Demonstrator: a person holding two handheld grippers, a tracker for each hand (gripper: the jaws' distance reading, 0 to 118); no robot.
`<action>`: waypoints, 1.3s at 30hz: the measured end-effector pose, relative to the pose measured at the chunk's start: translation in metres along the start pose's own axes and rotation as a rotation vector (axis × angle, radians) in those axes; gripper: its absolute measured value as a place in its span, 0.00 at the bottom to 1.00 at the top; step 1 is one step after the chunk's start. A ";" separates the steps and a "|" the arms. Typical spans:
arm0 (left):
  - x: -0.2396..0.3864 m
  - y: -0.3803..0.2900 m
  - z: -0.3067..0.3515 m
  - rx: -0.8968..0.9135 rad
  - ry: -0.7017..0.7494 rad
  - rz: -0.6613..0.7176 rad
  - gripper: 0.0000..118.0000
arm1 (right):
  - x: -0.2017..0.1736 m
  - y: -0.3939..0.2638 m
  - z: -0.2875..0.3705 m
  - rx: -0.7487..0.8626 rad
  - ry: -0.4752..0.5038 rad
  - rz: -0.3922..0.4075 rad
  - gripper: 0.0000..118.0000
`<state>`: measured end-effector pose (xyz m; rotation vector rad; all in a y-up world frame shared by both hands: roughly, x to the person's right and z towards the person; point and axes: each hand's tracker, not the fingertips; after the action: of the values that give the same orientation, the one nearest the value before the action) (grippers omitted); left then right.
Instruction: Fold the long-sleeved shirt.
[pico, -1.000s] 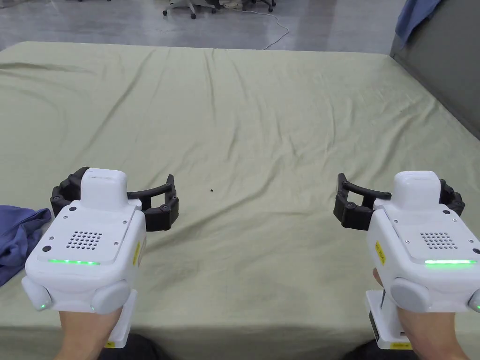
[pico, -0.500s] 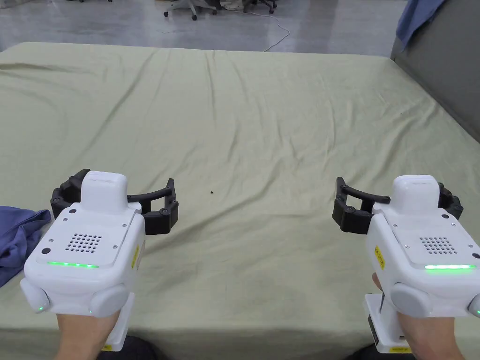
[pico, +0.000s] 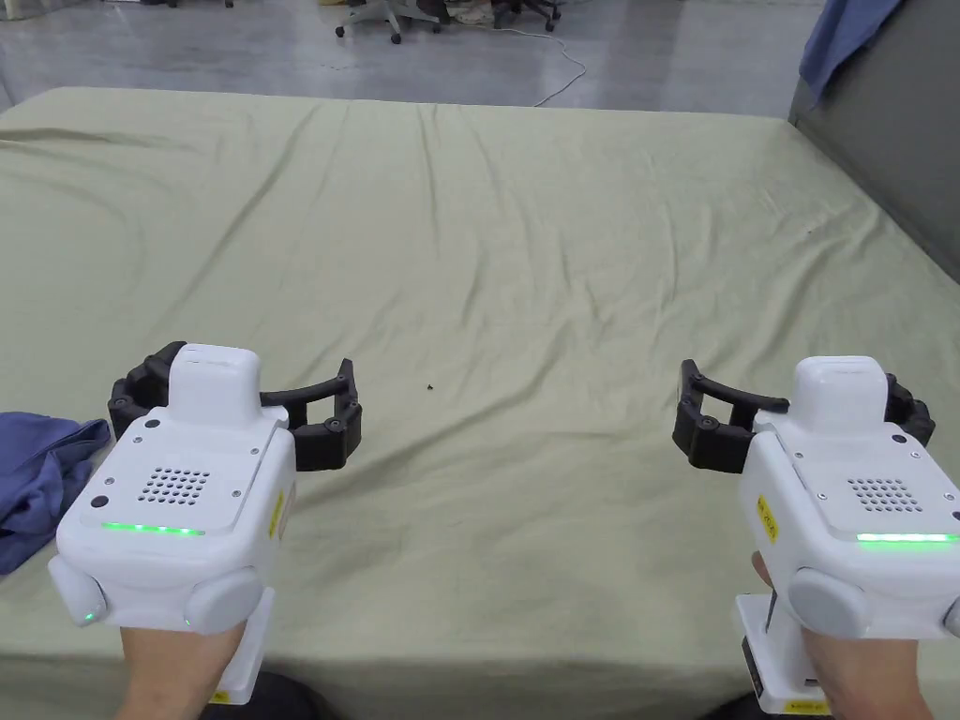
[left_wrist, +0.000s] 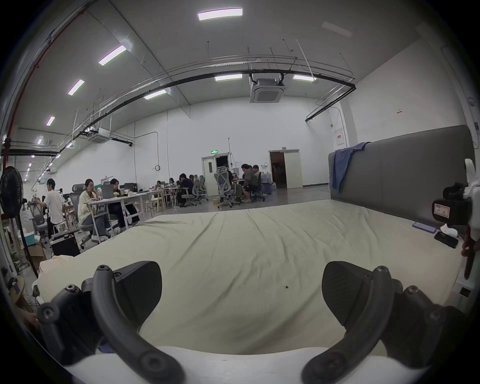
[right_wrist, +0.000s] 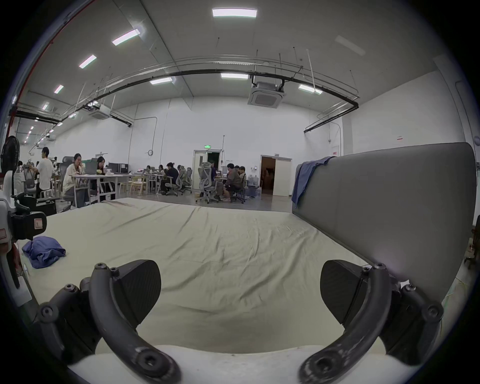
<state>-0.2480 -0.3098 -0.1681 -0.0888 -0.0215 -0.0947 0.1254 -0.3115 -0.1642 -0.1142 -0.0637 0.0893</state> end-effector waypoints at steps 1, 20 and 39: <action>0.000 0.000 0.000 0.002 0.001 0.001 1.00 | 0.000 0.000 0.000 0.001 0.000 -0.001 1.00; 0.001 0.001 0.001 -0.011 -0.001 -0.008 1.00 | -0.007 0.020 -0.007 -0.093 0.155 -0.060 1.00; 0.000 0.001 0.001 -0.018 0.014 -0.016 1.00 | -0.010 0.044 -0.014 -0.232 -0.207 -0.146 0.99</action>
<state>-0.2481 -0.3087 -0.1669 -0.1064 -0.0076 -0.1118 0.1124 -0.2709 -0.1837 -0.3313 -0.2887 -0.0526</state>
